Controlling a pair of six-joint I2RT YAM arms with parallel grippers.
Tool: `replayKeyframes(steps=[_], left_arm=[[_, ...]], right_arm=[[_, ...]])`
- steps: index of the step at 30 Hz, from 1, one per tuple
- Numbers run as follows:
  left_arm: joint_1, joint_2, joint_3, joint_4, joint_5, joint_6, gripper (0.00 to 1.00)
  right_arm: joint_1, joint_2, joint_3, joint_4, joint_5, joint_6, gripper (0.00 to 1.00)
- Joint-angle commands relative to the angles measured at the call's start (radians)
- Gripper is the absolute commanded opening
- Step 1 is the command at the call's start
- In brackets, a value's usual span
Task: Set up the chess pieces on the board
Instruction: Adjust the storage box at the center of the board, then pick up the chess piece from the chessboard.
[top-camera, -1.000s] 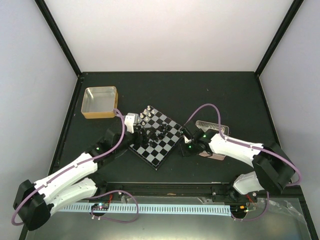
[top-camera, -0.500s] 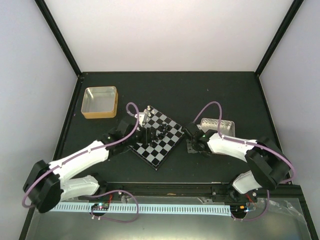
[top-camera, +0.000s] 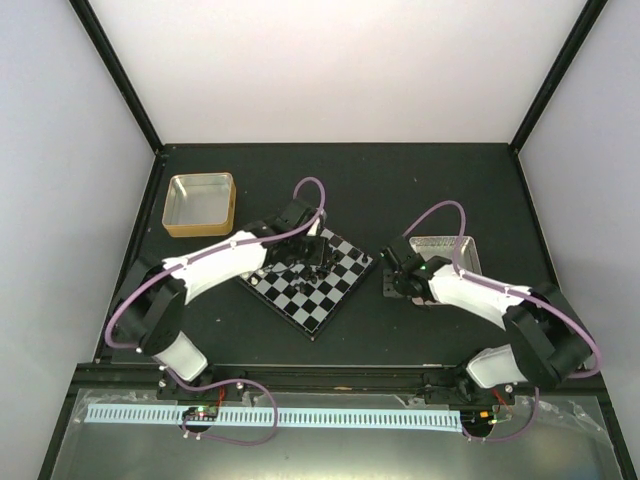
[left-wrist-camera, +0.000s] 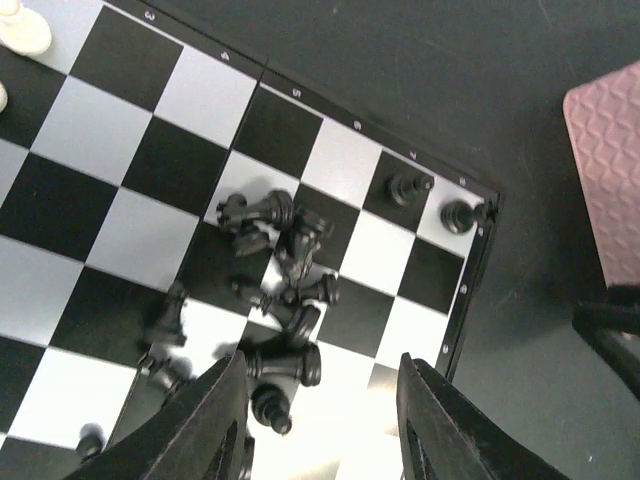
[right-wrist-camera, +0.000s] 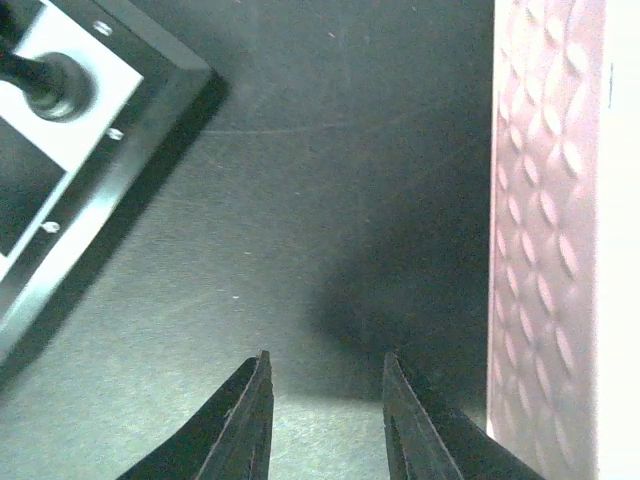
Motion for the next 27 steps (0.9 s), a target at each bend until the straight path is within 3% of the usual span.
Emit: replayKeyframes(steps=[1,8,16,20,27], left_arm=[[0.031,0.099,0.125,-0.131,-0.004,-0.084,0.43],[0.102,0.183,0.144,-0.053,0.119,-0.222,0.45],[0.120,0.248,0.208,-0.046,0.149,-0.251,0.40],[0.119,0.172,0.161,-0.024,0.131,-0.242,0.39],[0.104,-0.101,-0.063,0.081,0.133,-0.215,0.41]], right_arm=[[-0.001,-0.059,0.021,0.031,-0.039,0.011,0.33],[-0.002,-0.113,0.004,0.043,-0.064,0.018,0.33],[-0.002,-0.149,0.012,0.051,-0.095,-0.004,0.33],[-0.001,-0.158,0.027,0.050,-0.136,-0.028,0.35],[0.001,-0.147,0.093,0.072,-0.180,-0.039,0.39]])
